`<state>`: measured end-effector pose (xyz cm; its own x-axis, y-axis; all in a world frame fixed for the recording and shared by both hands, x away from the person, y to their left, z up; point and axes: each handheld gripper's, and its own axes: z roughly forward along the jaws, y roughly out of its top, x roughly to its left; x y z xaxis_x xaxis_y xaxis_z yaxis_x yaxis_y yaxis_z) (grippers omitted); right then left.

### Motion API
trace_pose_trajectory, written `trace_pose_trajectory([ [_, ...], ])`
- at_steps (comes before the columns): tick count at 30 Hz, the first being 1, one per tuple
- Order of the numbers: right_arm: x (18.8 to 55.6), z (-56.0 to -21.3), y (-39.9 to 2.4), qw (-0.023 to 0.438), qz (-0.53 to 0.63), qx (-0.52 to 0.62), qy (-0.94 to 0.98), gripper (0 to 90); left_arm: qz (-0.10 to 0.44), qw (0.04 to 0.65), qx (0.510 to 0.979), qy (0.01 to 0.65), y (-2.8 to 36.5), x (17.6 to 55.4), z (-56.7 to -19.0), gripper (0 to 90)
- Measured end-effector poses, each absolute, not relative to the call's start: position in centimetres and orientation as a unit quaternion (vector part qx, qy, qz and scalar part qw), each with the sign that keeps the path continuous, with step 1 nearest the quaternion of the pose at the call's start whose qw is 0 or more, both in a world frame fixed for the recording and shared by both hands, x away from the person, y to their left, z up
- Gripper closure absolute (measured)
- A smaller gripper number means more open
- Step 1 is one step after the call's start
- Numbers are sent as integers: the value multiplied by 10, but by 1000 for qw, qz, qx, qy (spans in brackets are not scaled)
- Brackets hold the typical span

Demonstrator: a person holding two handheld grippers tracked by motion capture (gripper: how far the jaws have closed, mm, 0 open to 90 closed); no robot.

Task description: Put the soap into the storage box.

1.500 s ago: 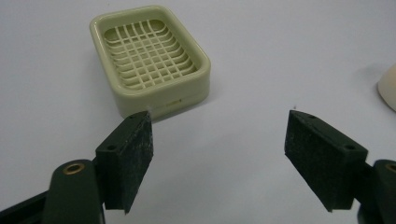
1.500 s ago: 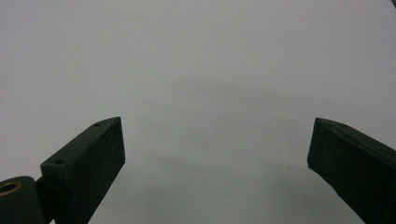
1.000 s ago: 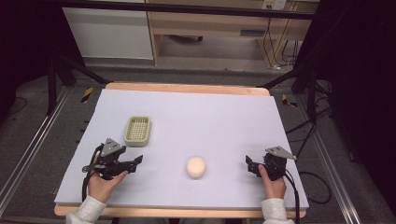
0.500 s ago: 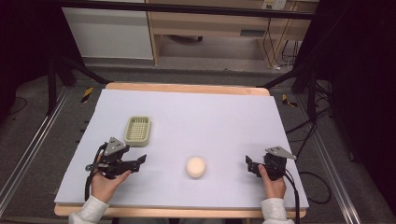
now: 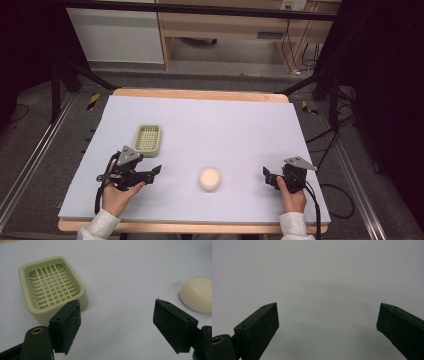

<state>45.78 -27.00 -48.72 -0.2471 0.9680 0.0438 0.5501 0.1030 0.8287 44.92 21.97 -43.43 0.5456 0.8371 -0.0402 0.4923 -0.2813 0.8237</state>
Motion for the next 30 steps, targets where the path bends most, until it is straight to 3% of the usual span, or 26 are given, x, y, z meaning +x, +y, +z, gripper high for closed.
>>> trace_pose_trajectory([
  [30,458,-487,-270,271,382,550,691,46,195,418,790,404,191,453,-433,217],
])
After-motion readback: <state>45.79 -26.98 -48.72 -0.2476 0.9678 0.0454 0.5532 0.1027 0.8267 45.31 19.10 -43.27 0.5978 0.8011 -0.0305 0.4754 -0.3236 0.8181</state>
